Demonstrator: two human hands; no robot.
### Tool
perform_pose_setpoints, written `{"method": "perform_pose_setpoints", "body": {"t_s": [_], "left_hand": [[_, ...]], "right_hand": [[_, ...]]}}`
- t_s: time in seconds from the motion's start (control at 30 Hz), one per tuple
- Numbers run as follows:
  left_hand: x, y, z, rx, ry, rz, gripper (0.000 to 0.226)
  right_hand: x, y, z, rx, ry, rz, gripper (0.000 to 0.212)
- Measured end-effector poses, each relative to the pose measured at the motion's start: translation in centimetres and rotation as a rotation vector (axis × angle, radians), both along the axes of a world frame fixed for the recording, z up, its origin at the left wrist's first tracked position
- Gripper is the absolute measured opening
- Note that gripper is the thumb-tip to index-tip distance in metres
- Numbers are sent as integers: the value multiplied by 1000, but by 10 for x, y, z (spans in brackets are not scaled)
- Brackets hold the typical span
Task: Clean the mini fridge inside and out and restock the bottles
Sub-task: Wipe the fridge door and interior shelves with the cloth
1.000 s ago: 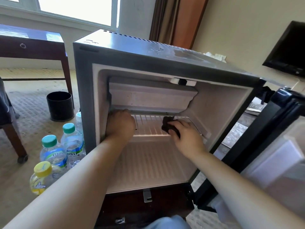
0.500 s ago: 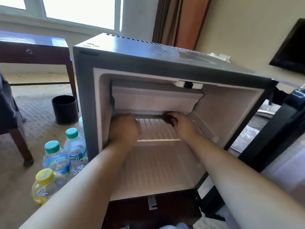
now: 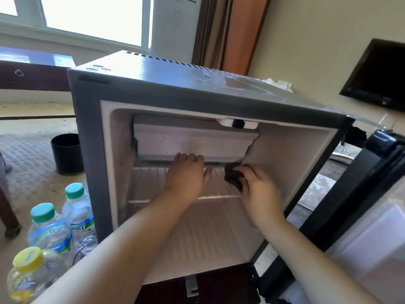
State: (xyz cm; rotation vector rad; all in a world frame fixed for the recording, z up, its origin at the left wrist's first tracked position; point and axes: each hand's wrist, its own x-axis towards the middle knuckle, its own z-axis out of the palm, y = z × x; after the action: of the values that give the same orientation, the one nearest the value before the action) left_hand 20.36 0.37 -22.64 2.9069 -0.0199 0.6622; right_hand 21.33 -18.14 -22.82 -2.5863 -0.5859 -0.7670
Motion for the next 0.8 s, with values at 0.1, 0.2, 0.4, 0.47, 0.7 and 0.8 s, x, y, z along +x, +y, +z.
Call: {"method": "perform_pose_setpoints", "body": {"t_s": [0.1,0.2,0.4,0.47,0.7,0.8], "left_hand": [[12,-7,-13,-166,71,56,51],[15,-7,-19,-137,99,86,52],[12,-10,-18,-112,65,101,48],[7,-12,-16,-113,52,106,46],[7,-13,-13,-46,73,117,51],[6,-14,-12,1,98,107,55]], "right_hand": [[13,4,0,41,88,-19,37],[35,5,-4,-240,357,23,45],[77,28,3,-226,355,56,36],[71,30,1,-196,331,21,35],[-6,-11,-15,-33,146,48,31],[-19,-24,-18,4,146,87,32]]}}
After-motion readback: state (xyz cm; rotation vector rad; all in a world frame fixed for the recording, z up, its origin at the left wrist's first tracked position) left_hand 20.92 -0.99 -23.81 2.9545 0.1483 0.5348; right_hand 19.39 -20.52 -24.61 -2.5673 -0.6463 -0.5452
